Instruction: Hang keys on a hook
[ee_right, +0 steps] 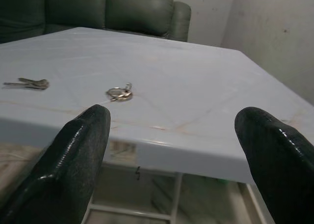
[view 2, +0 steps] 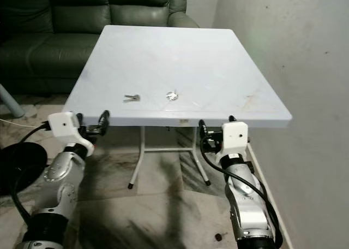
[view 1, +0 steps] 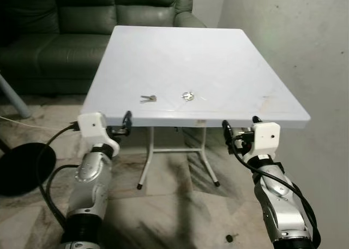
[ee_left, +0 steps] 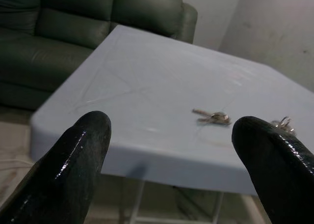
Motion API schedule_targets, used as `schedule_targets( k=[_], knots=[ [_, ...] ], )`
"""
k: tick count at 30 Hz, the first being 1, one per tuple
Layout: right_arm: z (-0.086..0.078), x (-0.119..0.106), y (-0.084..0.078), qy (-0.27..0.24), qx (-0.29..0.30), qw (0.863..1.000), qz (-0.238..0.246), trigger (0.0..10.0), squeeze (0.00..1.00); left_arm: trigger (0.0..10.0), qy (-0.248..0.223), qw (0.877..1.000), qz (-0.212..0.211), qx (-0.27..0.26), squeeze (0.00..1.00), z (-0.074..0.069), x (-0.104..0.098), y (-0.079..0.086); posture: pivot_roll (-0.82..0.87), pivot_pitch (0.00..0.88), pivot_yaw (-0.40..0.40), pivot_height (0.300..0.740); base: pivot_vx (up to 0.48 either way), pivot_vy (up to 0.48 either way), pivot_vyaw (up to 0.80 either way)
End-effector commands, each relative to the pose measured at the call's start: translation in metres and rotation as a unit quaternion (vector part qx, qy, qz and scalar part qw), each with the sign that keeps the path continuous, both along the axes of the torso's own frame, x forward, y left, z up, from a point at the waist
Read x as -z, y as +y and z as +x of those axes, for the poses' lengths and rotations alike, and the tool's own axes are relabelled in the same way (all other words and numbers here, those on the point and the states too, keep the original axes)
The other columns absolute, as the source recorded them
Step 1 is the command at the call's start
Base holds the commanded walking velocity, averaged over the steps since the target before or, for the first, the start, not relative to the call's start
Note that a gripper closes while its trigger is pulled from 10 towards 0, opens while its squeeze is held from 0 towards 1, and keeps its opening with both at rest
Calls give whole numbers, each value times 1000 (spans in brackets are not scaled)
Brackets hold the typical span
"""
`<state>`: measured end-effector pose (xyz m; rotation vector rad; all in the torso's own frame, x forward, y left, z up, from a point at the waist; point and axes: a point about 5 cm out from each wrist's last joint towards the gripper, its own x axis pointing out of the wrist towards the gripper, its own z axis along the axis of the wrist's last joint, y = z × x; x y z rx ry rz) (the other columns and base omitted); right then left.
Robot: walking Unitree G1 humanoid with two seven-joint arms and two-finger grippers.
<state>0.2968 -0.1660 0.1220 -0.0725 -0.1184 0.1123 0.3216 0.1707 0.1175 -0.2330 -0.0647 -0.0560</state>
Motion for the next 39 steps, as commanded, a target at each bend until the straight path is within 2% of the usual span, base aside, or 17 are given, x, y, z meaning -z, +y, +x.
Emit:
schedule_targets(
  k=[1, 4, 17, 26, 39],
  knots=[
    [-2, 0, -8, 2, 11, 1000, -5, 10000, 0, 10000, 4, 1000, 2, 17, 0, 1, 1, -11, -40, 35, -27, 732, 0, 480, 0],
    [-2, -1, -8, 0, 10, 1000, -6, 10000, 0, 10000, 6, 1000, 4, 22, 0, 2, 1, -13, -38, 44, -29, 732, 0, 480, 0],
    [-4, 3, -7, 7, 9, 1000, -3, 10000, 0, 10000, 26, 999, 21, 11, 0, -2, 7, -12, -28, 58, -30, 732, 0, 0, 0],
    [-4, 3, -5, 8, 2, 1000, -8, 10000, 0, 10000, 30, 999, 29, 21, 0, -3, 8, -15, -26, 49, -28, 732, 0, 0, 0],
    [-4, 3, -8, 10, 3, 1000, -9, 10000, 0, 10000, 30, 999, 25, 19, 0, -4, 7, -13, -25, 84, -27, 732, 345, 0, 0]
  ],
)
